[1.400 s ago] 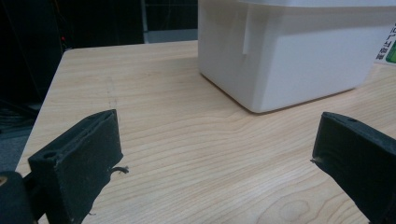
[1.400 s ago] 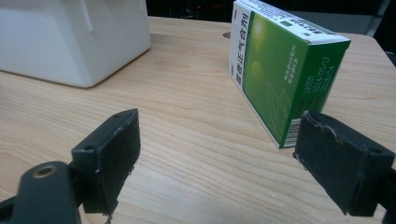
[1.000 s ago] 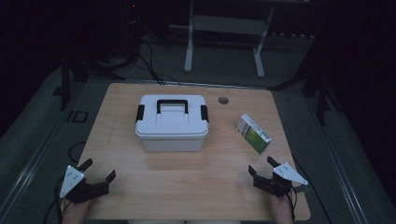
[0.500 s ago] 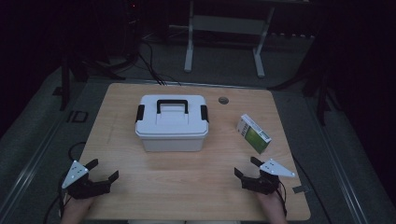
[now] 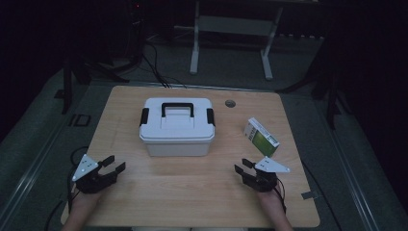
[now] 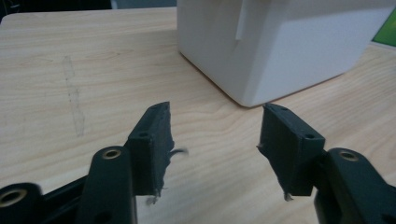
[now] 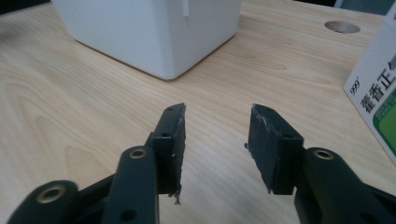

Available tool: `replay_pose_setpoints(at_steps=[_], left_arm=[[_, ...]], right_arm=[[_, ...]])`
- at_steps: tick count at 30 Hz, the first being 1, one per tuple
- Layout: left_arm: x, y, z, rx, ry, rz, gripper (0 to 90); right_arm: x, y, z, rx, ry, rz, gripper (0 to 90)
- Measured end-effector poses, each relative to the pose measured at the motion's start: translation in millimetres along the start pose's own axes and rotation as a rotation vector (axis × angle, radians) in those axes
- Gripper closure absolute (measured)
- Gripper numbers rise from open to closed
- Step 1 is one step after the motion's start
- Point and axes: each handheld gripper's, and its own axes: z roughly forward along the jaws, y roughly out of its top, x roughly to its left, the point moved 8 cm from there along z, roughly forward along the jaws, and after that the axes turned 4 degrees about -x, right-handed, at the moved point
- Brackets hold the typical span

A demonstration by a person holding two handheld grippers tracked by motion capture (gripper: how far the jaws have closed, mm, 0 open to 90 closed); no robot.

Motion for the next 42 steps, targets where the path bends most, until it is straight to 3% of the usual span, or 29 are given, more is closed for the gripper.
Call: replay_pose_setpoints(at_steps=[3, 6, 9, 16, 20, 22, 24, 26, 39, 42], left_arm=[[-1.1, 3.3, 10.4, 0.014, 0.001, 0.003, 55.1], [-3.5, 7.4, 20.2, 0.029, -0.013, 0.002, 63.1], [-6.0, 12.3, 30.9, 0.033, -0.027, 0.002, 65.0], [-4.3, 19.5, 52.7, 0.067, -0.003, 0.008, 65.3], [-4.6, 24.8, 60.9, 0.073, -0.026, 0.004, 73.5], [-5.6, 26.6, 64.8, 0.084, -0.013, 0.037, 80.7], [-5.6, 29.2, 68.4, 0.081, -0.001, 0.043, 86.4], [-5.6, 32.9, 71.6, 0.069, -0.014, 0.018, 89.1], [-7.5, 47.4, 85.4, 0.064, -0.017, 0.045, 89.3], [-7.2, 48.1, 86.2, 0.062, -0.025, 0.027, 89.3]], right_arm=[[-0.3, 4.7, 10.8, 0.008, 0.008, 0.008, 73.3], [2.2, 9.7, 22.8, 0.02, 0.023, -0.005, 77.2], [5.3, 16.4, 34.3, 0.017, 0.042, -0.007, 82.2], [11.1, 30.7, 60.0, 0.016, 0.066, -0.012, 88.2], [13.4, 37.1, 71.8, 0.017, 0.07, -0.017, 90.0], [14.3, 39.6, 76.7, 0.019, 0.074, -0.018, 90.0], [12.8, 42.8, 80.8, 0.01, 0.066, -0.002, 90.0], [10.9, 46.1, 84.9, 0.007, 0.055, -0.003, 90.0], [9.9, 61.8, 102.2, 0.012, 0.071, 0.026, 89.9], [9.5, 62.6, 102.5, 0.019, 0.071, 0.022, 89.9]])
